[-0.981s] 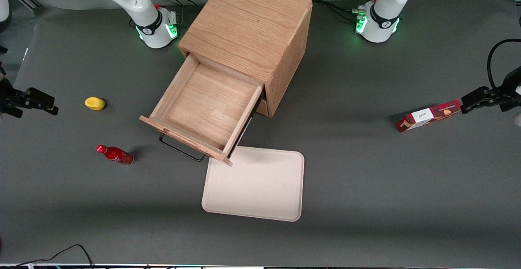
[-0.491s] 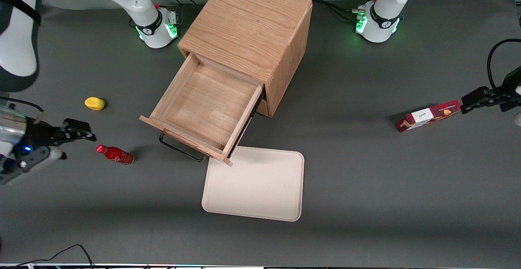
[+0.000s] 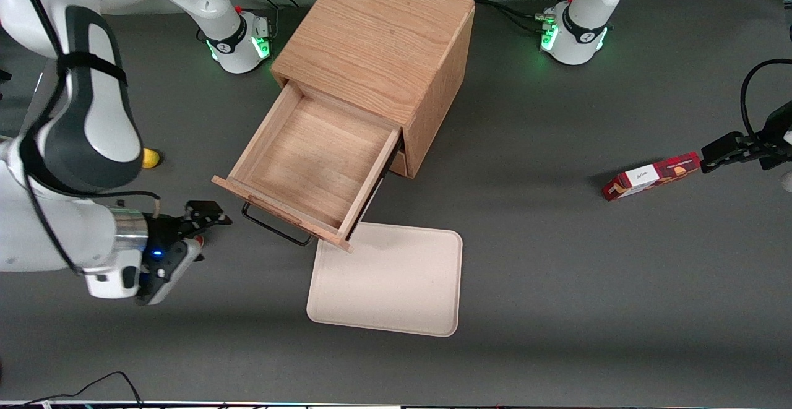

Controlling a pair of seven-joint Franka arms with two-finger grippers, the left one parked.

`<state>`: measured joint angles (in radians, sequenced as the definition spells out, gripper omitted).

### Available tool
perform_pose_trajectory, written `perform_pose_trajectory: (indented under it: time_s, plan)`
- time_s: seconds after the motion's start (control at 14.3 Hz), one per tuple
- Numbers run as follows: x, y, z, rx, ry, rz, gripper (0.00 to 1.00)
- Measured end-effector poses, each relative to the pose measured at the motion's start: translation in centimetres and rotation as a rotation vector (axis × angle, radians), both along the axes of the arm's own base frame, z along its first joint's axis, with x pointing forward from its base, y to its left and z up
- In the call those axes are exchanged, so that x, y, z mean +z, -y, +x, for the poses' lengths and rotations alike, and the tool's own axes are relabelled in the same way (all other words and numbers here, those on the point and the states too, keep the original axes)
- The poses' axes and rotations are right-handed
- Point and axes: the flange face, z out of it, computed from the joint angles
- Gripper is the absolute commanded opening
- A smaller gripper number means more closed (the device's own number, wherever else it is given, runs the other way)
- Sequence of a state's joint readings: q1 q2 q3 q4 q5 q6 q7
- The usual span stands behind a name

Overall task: Close top drawer
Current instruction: 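Position the right gripper against the drawer front beside the handle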

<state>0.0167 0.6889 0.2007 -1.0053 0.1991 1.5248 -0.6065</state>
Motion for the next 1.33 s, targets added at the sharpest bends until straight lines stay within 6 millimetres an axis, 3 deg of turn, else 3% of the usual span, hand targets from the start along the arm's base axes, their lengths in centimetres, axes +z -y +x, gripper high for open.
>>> perform_pose_trajectory:
  time_s: [0.84, 1.33]
  plan:
    - [-4.8, -2.5, 0.7, 0.046, -0.07, 0.054, 1.0]
    - [-6.4, -4.1, 0.5, 0.068, -0.093, 0.057, 1.0]
